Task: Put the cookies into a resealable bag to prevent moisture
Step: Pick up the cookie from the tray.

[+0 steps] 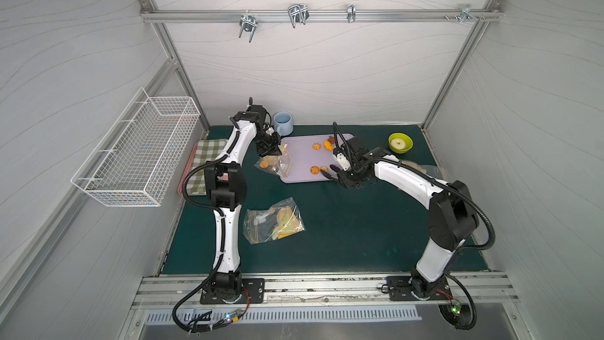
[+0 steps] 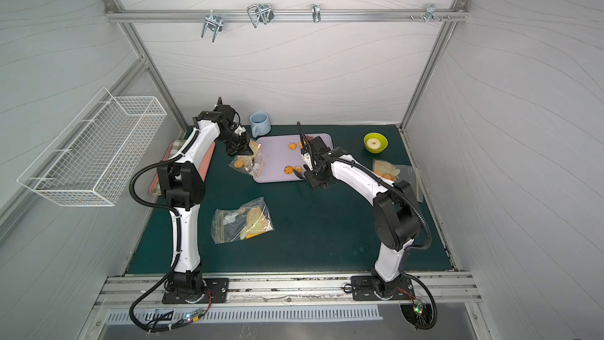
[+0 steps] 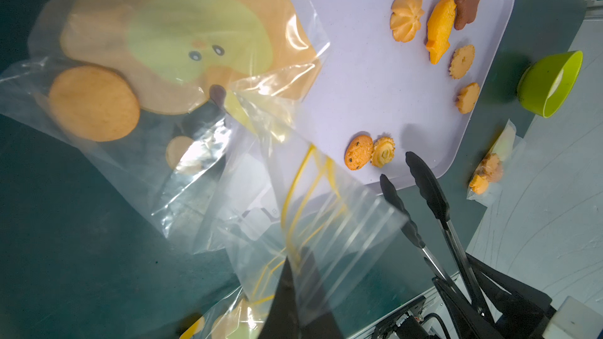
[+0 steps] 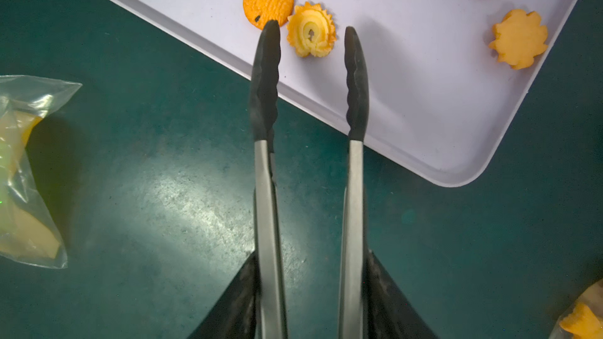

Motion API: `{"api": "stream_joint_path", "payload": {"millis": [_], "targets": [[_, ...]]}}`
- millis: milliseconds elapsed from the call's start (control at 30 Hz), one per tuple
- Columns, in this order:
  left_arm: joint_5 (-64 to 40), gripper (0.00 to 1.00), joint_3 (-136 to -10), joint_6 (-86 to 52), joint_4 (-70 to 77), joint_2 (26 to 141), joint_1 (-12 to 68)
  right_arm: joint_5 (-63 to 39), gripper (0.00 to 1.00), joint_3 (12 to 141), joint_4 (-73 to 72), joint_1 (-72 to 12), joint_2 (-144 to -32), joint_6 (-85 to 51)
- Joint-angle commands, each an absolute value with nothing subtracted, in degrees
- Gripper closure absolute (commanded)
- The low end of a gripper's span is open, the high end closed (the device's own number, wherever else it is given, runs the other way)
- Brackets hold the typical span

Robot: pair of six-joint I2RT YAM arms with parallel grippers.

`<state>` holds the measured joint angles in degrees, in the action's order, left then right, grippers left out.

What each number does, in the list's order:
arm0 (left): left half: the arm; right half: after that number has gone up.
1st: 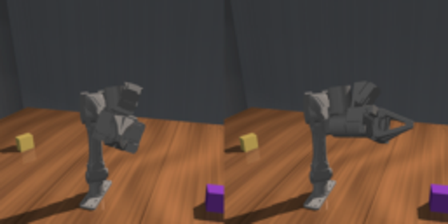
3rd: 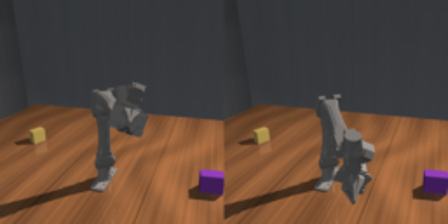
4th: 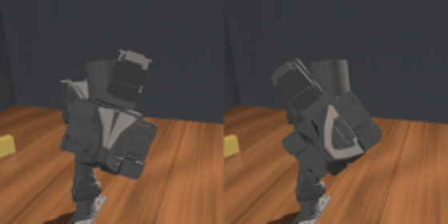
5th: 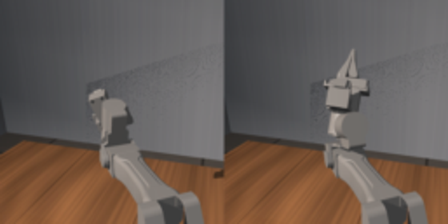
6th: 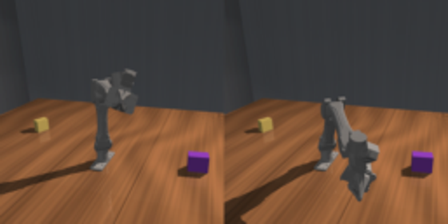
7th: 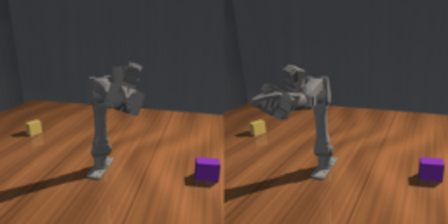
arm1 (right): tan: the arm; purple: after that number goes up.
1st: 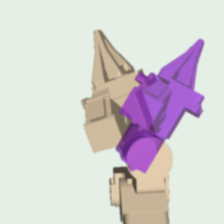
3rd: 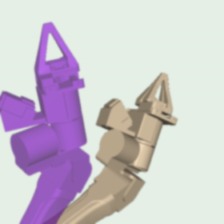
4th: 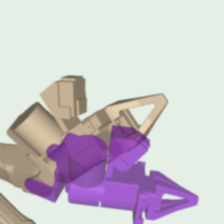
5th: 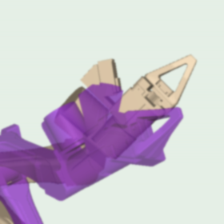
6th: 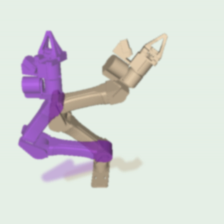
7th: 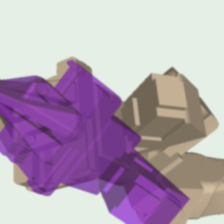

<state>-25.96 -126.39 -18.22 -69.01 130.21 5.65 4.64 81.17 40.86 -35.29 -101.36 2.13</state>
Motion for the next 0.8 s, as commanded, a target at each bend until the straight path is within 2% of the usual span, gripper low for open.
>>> {"api": "stream_joint_path", "payload": {"millis": [0,400,767], "targets": [[-26.67,1.00,-126.31,-18.02,-69.37,128.06,5.36,6.20,0.50,83.98,42.95,-35.61,-103.42,4.20],[-27.02,1.00,-126.22,-18.02,-69.26,128.06,5.36,6.27,0.48,87.28,44.85,-36.37,-108.17,6.07],[-27.29,1.00,-126.13,-18.01,-69.17,128.06,5.27,5.88,0.57,88.26,44.48,-36.03,-108.87,5.63]]}}
